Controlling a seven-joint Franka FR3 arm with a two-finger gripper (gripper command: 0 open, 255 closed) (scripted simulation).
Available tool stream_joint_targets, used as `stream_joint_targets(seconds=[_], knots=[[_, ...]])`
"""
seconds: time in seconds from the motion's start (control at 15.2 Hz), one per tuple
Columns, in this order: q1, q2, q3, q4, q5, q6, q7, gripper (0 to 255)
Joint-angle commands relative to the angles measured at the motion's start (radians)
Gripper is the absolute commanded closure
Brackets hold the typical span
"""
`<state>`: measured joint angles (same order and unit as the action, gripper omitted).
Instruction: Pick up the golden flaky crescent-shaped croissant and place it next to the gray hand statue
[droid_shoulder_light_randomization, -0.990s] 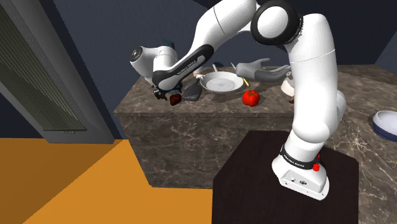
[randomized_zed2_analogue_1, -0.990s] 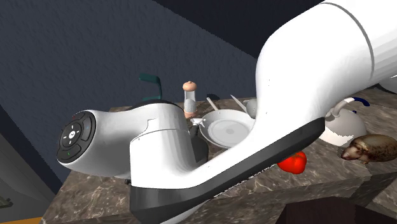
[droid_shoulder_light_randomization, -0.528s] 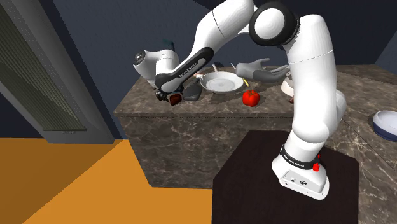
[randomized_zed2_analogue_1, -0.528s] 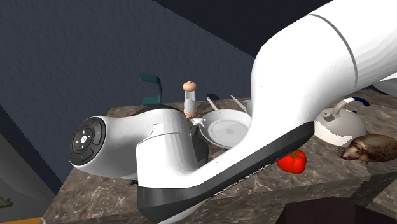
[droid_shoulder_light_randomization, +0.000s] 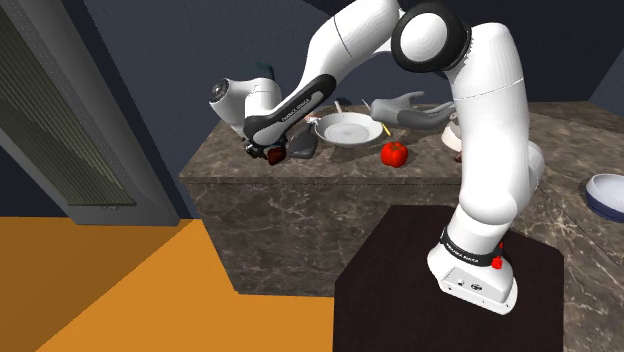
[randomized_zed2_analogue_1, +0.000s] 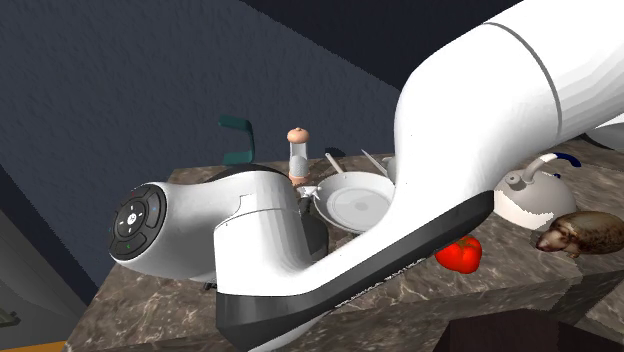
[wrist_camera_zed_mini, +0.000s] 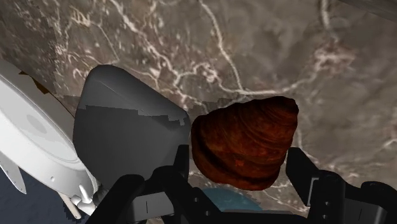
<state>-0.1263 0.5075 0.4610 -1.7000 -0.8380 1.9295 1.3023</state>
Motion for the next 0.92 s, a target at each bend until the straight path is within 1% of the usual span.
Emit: stream_joint_targets(seconds=[0.0, 0.26, 0.86], knots=[[0.000, 0.000, 0.000, 0.000, 0.000, 0.000, 0.000, 255], [0.000, 0.000, 0.000, 0.000, 0.000, 0.000, 0.000, 255], [-0.008, -0.057, 0.018, 0.035, 0.043, -0.066, -0.060, 255]])
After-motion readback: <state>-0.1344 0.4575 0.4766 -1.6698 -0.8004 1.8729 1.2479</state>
